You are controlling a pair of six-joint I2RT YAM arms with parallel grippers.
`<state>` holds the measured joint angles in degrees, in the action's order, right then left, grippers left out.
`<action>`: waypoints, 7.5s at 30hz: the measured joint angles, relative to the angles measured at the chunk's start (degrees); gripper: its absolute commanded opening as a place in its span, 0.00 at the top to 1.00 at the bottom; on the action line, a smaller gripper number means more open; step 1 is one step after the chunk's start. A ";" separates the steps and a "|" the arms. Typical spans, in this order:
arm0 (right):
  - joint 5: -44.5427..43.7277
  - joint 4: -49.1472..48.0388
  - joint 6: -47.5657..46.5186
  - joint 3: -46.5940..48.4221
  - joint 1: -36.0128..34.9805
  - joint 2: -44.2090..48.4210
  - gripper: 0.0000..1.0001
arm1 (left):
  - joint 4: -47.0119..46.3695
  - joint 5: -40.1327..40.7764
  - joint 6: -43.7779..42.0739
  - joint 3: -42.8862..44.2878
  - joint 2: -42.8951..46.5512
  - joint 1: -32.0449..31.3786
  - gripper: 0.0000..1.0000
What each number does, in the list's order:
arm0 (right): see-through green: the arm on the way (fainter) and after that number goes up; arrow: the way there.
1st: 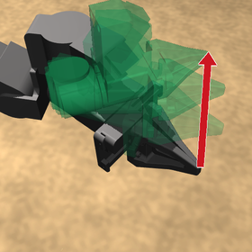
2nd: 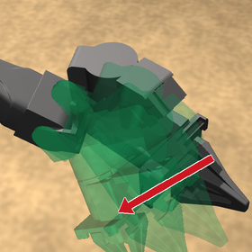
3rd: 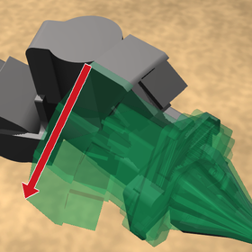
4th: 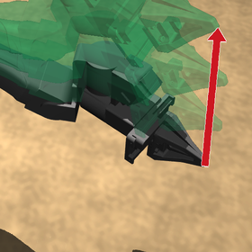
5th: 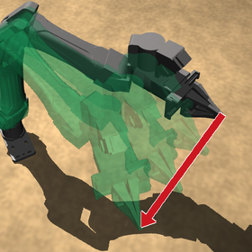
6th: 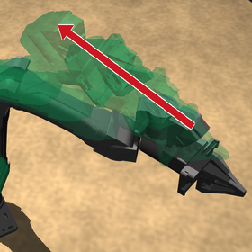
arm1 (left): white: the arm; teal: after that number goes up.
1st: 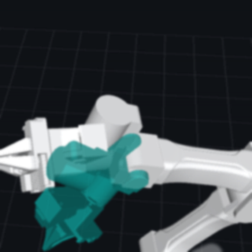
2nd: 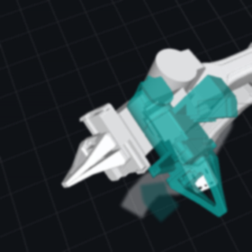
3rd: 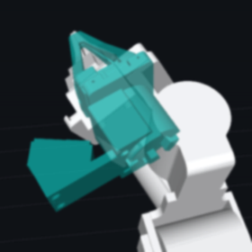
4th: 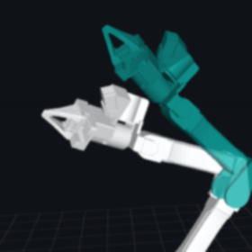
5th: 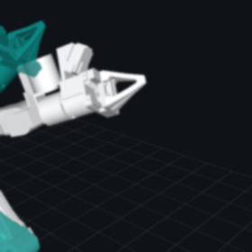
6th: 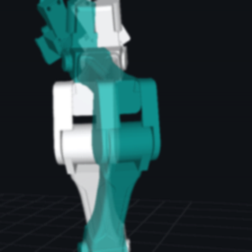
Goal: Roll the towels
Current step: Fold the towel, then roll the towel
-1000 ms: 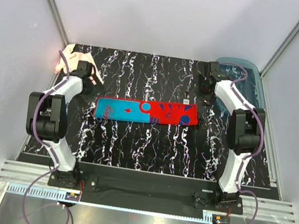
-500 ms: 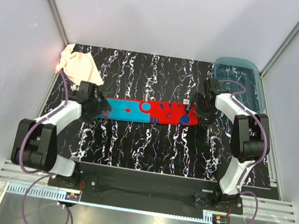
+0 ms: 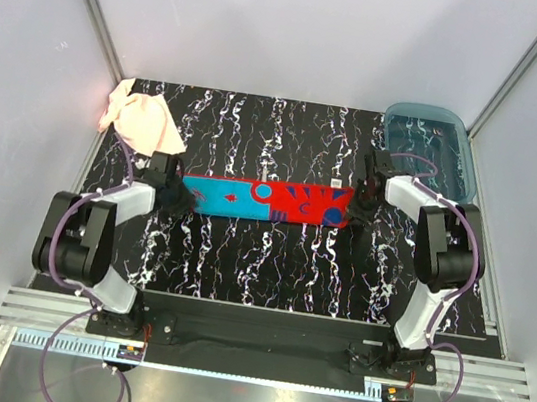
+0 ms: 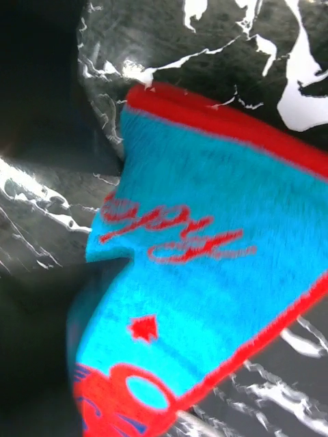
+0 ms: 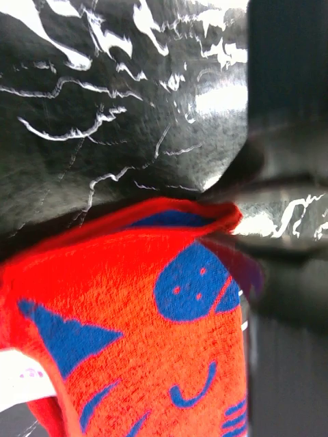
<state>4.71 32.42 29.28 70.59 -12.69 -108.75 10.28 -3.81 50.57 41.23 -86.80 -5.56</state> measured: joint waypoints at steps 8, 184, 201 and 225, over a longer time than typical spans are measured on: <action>2.91 -3.50 1.09 -7.41 -0.35 4.70 0.94 | 2.21 -0.96 -2.71 10.27 -10.12 -0.13 1.00; -2.75 2.16 17.86 -0.96 -16.63 12.11 0.00 | -23.96 -15.06 -22.29 -1.88 6.08 -40.57 0.20; 5.35 -18.82 26.16 -34.80 -16.44 28.65 0.29 | -29.53 -14.47 -23.80 -2.51 4.94 -40.57 0.32; 10.80 -45.53 31.76 -35.58 -16.39 15.04 0.78 | -39.89 -16.06 -22.75 -2.25 -12.68 -38.18 0.37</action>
<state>15.51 -13.10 61.04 35.00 -29.08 -93.71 -29.61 -19.88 27.81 38.98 -99.48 -43.75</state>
